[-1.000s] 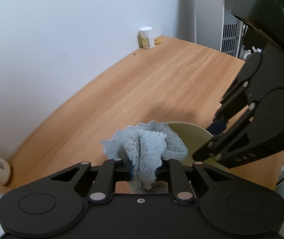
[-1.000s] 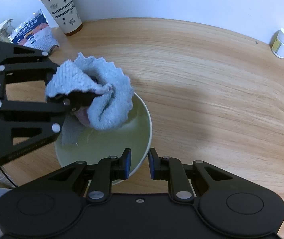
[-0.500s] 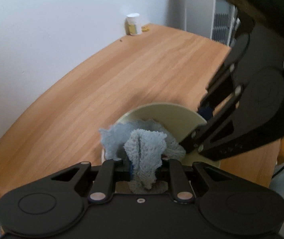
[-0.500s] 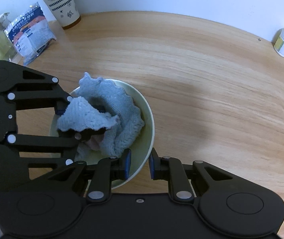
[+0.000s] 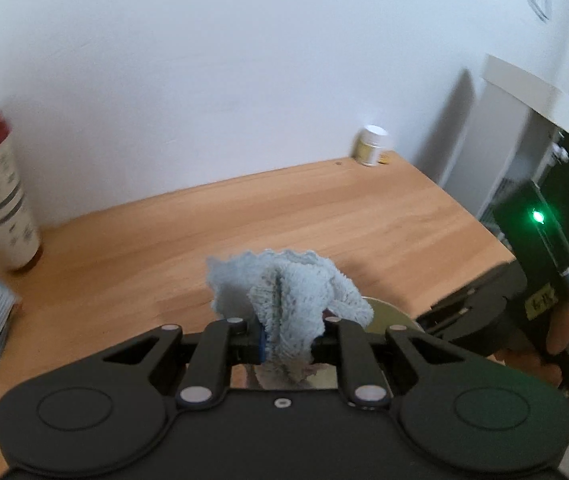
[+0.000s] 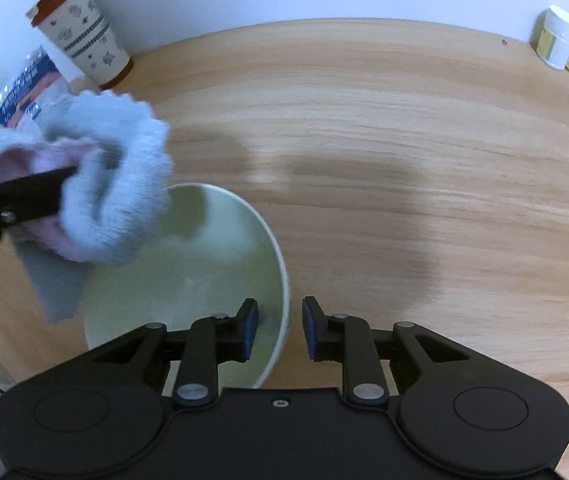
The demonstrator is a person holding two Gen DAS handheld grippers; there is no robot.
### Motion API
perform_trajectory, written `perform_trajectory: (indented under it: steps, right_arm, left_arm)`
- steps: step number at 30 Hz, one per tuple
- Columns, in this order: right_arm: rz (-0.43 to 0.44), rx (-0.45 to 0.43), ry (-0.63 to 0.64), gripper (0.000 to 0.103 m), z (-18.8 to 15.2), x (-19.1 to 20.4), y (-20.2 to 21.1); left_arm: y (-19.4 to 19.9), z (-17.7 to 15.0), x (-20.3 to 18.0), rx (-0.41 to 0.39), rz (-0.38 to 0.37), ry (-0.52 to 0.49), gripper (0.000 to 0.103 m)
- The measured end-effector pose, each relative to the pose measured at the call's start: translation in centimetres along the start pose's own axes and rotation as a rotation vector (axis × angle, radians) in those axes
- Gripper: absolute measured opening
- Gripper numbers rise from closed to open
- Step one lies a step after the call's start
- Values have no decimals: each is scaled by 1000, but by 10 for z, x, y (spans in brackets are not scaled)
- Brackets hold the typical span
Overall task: Clean bowl
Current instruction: 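Lift the grey cloth out of the bowl with the left gripper, then wipe the cloth over the bowl's outer wall with the left gripper while the right tilts the bowl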
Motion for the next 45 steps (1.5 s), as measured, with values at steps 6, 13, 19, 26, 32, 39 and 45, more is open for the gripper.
perform_trajectory:
  steps: [6, 13, 19, 26, 32, 39, 45]
  right_arm:
    - [48, -27, -43, 28, 3, -9, -3]
    - [75, -25, -38, 27, 8, -7, -4]
    - [75, -17, -38, 23, 5, -6, -3]
    - [58, -22, 18, 19, 4, 3, 1]
    - [-14, -47, 145, 14, 3, 25, 10]
    - [-182, -85, 365, 12, 0, 71, 17]
    - [-341, -139, 583, 13, -13, 99, 19]
  left_arm:
    - [0, -1, 16, 17, 33, 57, 15]
    - [-10, 0, 24, 33, 52, 68, 15]
    - [-11, 3, 24, 37, 51, 37, 16]
    - [-10, 5, 25, 41, 16, 31, 17]
    - [-7, 11, 30, 7, 7, 17, 17]
    - [-3, 20, 41, -13, -24, 12, 17]
    - [-2, 22, 47, -19, -49, 27, 17]
Point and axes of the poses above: each gripper's, at about its wrist camera, not at the fingertips, and y roughly against the way its jaws point, x to its left, z to its top, the point moved 1 cm from there along -y, roughly the way its jaws point, and after that the axes turned 1 degree about z, right-handed, at the moved point
